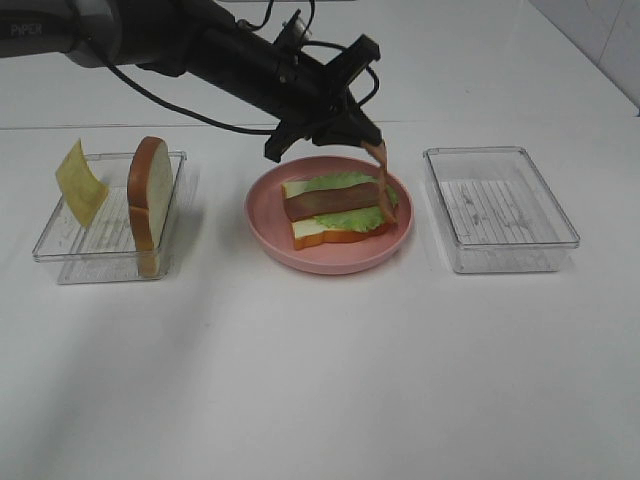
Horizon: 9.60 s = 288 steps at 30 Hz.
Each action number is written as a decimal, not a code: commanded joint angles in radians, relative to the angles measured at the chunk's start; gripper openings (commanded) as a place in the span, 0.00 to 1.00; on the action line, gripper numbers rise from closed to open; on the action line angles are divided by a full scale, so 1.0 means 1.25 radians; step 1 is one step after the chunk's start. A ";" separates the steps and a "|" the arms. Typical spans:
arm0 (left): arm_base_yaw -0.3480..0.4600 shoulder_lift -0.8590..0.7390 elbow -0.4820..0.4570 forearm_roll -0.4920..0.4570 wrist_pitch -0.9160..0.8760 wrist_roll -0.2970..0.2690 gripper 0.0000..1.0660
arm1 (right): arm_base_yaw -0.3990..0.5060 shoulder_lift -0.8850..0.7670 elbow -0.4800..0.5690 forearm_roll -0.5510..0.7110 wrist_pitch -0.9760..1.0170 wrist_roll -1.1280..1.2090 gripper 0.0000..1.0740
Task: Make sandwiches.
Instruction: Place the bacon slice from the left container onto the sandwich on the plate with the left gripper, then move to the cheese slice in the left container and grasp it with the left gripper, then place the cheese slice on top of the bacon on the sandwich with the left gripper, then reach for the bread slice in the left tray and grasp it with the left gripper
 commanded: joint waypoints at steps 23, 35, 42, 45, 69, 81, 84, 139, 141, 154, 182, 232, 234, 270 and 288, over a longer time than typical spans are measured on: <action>-0.063 0.008 -0.004 0.504 -0.046 -0.271 0.29 | -0.005 -0.027 -0.002 0.003 0.000 -0.009 0.81; -0.063 -0.011 -0.086 0.560 0.060 -0.289 0.93 | -0.005 -0.027 -0.002 0.003 0.000 -0.009 0.81; -0.063 -0.011 -0.234 0.630 0.242 -0.290 0.93 | -0.005 -0.027 -0.002 0.003 0.000 -0.009 0.81; -0.063 -0.011 -0.298 0.682 0.315 -0.290 0.93 | -0.005 -0.027 -0.002 0.003 0.000 -0.009 0.81; 0.046 -0.195 -0.210 0.843 0.405 -0.277 0.93 | -0.005 -0.027 -0.002 0.006 0.000 -0.009 0.81; 0.221 -0.310 -0.030 0.842 0.404 -0.228 0.92 | -0.005 -0.027 -0.002 0.006 0.000 -0.009 0.81; 0.245 -0.310 -0.021 0.842 0.403 -0.226 0.92 | -0.005 -0.027 -0.002 0.006 0.000 -0.009 0.81; 0.282 -0.034 -0.010 0.833 0.265 -0.233 0.65 | -0.005 -0.027 -0.002 0.006 0.000 -0.009 0.81; 0.282 -0.034 -0.010 0.833 0.262 -0.233 0.61 | -0.005 -0.027 -0.002 0.006 0.000 -0.009 0.81; 0.282 -0.034 -0.010 0.866 0.267 -0.282 0.00 | -0.005 -0.027 -0.002 0.006 0.000 -0.009 0.81; 0.278 -0.087 -0.215 0.792 0.403 -0.266 0.00 | -0.005 -0.027 -0.002 0.006 0.000 -0.009 0.81; 0.033 0.049 -0.287 0.197 0.226 -0.061 0.00 | -0.005 -0.027 -0.002 0.006 0.000 -0.009 0.81; 0.033 0.056 -0.287 0.194 0.226 -0.061 0.00 | -0.005 -0.027 -0.002 0.006 0.000 -0.009 0.81; 0.027 0.166 -0.291 0.367 0.236 -0.140 0.47 | -0.005 -0.027 -0.002 0.006 0.000 -0.009 0.81; -0.010 0.165 -0.537 0.606 0.378 -0.242 0.96 | -0.005 -0.027 -0.002 0.006 0.000 -0.009 0.81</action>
